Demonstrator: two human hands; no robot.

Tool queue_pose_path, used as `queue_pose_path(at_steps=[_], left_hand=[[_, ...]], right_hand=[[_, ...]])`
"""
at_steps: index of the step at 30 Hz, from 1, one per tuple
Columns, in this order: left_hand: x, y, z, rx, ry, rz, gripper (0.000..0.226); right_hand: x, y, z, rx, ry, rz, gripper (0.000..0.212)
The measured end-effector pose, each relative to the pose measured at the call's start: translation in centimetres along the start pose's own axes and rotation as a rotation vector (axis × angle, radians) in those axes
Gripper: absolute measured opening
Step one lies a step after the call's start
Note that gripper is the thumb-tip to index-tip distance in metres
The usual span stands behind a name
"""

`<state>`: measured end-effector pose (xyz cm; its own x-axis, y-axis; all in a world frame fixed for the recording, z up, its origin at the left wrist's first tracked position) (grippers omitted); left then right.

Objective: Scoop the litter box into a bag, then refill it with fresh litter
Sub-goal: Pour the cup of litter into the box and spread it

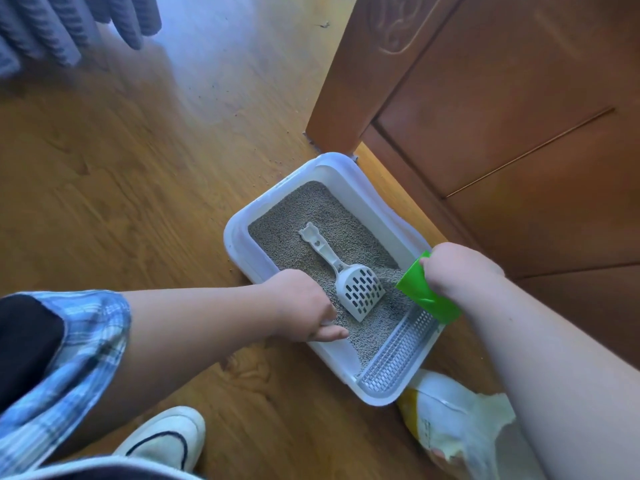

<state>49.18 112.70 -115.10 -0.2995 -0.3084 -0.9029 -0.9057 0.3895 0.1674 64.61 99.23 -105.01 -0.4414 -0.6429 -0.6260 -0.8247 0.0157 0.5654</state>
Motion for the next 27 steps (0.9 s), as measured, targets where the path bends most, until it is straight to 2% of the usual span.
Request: queue_pose_path(at_steps=[7, 11, 14, 16, 22, 25, 27], left_hand=[[0.4, 0.2, 0.1, 0.04, -0.027, -0.033, 0.067], [0.5, 0.2, 0.0, 0.049, -0.009, -0.041, 0.066], [0.7, 0.3, 0.0, 0.08, -0.018, -0.112, 0.068], [1.0, 0.3, 0.2, 0.086, -0.025, -0.129, 0.073], [1.3, 0.1, 0.2, 0.083, -0.043, -0.143, 0.077], [1.2, 0.2, 0.2, 0.076, -0.049, -0.143, 0.077], [1.1, 0.2, 0.1, 0.087, -0.054, -0.14, 0.076]], right_hand=[[1.8, 1.2, -0.3, -0.005, 0.072, 0.055, 0.034], [3.4, 1.6, 1.2, -0.149, 0.077, 0.13, 0.043], [3.8, 2.6, 3.2, -0.269, -0.044, 0.181, 0.052], [3.7, 2.9, 4.2, -0.312, -0.106, 0.152, 0.046], [3.4, 2.0, 5.2, -0.225, -0.216, 0.001, 0.034], [2.4, 2.7, 4.7, -0.176, -0.283, -0.105, 0.04], [2.5, 3.0, 4.2, -0.159, -0.234, -0.076, 0.039]])
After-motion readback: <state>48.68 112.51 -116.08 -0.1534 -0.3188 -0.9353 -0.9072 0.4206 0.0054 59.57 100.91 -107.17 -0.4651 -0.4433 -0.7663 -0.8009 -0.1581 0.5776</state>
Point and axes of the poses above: each hand's wrist, its own y-axis away from the middle knuckle, its own x-axis out of the palm, z = x × y, the point moved 4 cm from there along -y, towards the middle knuckle, and after that the axes turned 8 degrees about y, right-handed, at the moved point
